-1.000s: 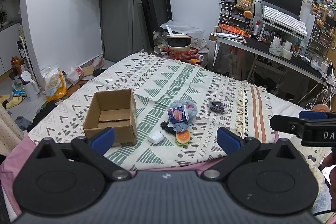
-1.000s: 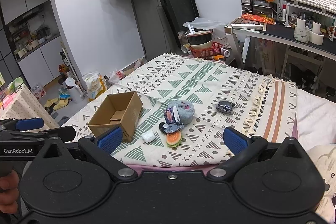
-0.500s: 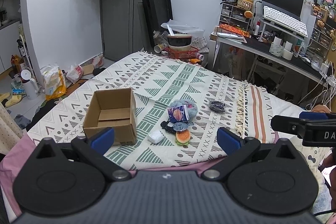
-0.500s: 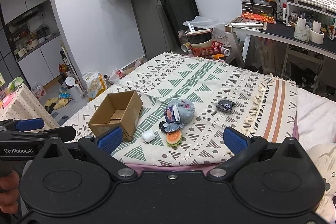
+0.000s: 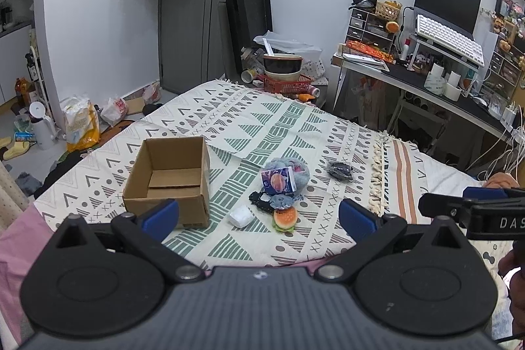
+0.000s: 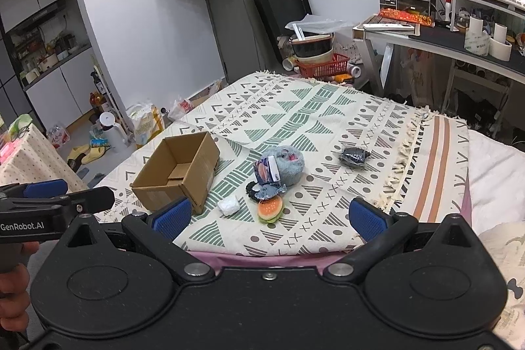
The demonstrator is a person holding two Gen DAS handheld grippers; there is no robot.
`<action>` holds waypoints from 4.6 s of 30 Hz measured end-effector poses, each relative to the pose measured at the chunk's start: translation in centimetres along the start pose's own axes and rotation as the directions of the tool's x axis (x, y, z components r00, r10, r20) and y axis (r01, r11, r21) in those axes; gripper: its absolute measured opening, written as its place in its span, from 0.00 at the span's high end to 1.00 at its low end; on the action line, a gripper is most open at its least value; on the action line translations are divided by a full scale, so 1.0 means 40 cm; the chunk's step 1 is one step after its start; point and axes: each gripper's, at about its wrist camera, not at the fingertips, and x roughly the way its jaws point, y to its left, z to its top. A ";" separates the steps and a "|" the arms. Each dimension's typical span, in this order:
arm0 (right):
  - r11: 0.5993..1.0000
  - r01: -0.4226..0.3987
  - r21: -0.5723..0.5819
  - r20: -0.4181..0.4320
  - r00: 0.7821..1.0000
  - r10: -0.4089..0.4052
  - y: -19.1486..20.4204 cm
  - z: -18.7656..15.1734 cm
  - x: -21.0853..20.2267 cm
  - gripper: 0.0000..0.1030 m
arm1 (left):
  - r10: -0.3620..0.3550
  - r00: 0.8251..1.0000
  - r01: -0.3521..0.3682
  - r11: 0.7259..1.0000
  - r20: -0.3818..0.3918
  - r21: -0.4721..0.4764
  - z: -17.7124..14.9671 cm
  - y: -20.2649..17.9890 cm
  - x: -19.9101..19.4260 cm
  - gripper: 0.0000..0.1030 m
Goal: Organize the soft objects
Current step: 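Grasp the white cloth bundle with the left tool while the right tool grasps the orange burger plush, then carry the white bundle into the cardboard box and release while the right tool drops the burger in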
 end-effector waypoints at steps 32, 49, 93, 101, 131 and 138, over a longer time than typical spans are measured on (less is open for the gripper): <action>0.987 -0.052 0.155 -0.145 0.987 0.075 -0.101 -0.006 0.338 0.08 | -0.017 0.994 0.009 0.997 -0.109 -0.073 -0.004 0.060 0.354 0.11; 0.962 -0.070 0.264 -0.244 0.960 0.137 -0.124 -0.025 0.563 0.27 | -0.012 0.978 -0.016 0.991 -0.206 -0.132 -0.032 0.088 0.575 0.25; 0.931 -0.117 0.345 -0.372 0.894 0.251 -0.135 -0.122 0.805 0.83 | 0.016 0.950 -0.082 0.976 -0.313 -0.201 -0.160 0.102 0.808 0.55; 0.931 -0.092 0.353 -0.337 0.916 0.219 -0.146 -0.120 0.731 0.85 | -0.002 0.952 -0.059 0.980 -0.307 -0.188 -0.144 0.088 0.752 0.55; 0.963 -0.060 0.264 -0.202 0.972 0.116 0.000 0.023 0.576 0.86 | -0.107 0.989 0.080 0.969 -0.105 -0.232 0.000 0.212 0.587 0.55; 0.969 -0.074 0.236 -0.192 0.974 0.121 0.091 0.047 0.602 0.86 | -0.033 0.997 0.016 0.974 -0.071 -0.228 0.015 0.267 0.581 0.55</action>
